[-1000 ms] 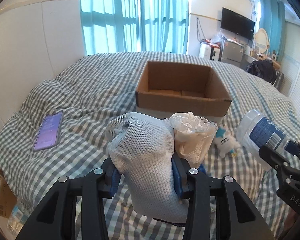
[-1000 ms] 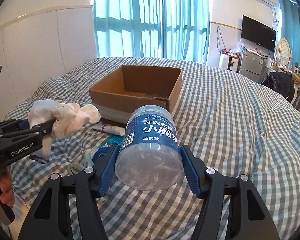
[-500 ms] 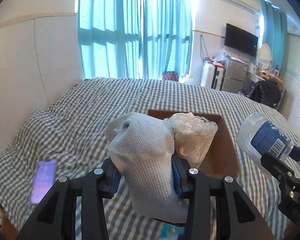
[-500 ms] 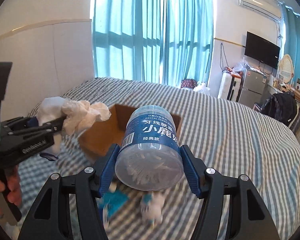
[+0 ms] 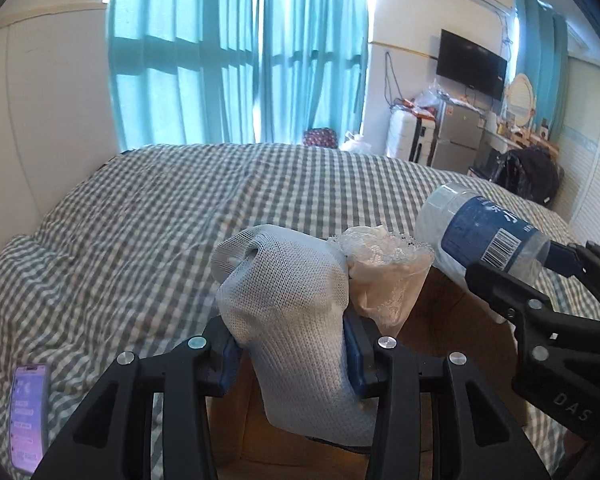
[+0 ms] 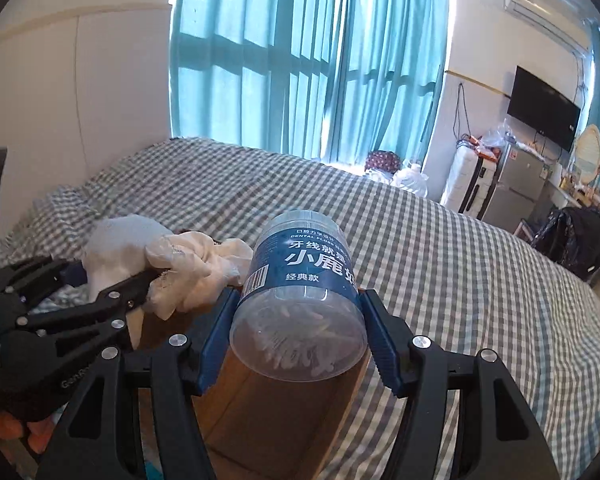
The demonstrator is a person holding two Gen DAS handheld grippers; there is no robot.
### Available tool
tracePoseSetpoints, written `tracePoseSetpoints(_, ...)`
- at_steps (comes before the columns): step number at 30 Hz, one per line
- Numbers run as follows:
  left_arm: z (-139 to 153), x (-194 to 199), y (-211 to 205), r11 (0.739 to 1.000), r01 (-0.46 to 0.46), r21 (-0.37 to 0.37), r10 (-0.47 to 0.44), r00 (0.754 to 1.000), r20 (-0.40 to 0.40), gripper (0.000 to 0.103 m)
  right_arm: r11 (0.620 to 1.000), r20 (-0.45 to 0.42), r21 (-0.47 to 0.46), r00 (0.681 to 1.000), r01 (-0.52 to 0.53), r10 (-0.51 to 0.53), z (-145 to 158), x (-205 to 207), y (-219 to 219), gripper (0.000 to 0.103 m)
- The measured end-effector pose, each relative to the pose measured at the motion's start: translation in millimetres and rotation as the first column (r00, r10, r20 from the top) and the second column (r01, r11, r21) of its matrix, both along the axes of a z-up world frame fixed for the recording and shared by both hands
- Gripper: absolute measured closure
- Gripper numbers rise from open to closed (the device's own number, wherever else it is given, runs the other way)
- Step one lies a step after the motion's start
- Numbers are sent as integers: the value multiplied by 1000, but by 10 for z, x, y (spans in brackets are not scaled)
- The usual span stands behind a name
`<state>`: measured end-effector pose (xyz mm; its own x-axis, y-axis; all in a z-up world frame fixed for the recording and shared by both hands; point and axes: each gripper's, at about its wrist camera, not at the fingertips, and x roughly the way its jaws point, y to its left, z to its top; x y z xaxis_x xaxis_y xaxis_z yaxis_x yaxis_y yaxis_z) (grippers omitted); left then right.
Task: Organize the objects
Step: 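Carry both items into the box and open both grippers to release, then withdraw both tools from the box toward the remaining items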
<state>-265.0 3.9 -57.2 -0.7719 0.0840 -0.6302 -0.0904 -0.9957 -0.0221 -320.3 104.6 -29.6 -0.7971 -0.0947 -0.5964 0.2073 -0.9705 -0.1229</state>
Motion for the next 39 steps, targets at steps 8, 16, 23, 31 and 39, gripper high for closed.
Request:
tracePoseSetpoints(8, -264, -66, 67, 997, -27, -71, 29, 999, 29, 59, 999, 74, -22, 996, -40, 41, -357, -125, -2, 41)
tracePoseSetpoints(16, -220, 64, 153, 998, -1, -69, 7, 997, 83, 42, 997, 82, -73, 996, -31, 37, -239, 101, 108, 41)
tracePoseSetpoints(23, 150, 431, 110, 997, -47, -56, 49, 998, 36, 11, 997, -33, -67, 999, -40, 38, 297, 530, 205, 31)
tracePoseSetpoints(31, 681, 911, -27, 992, -129, -16, 127, 990, -65, 3, 996, -93, -68, 994, -57, 50, 686, 1055, 369, 21)
tracePoseSetpoints(39, 859, 1383, -103, 984, -178, -13, 176, 977, -118, 0, 995, -108, -73, 993, -63, 55, 857, 1532, 569, 13)
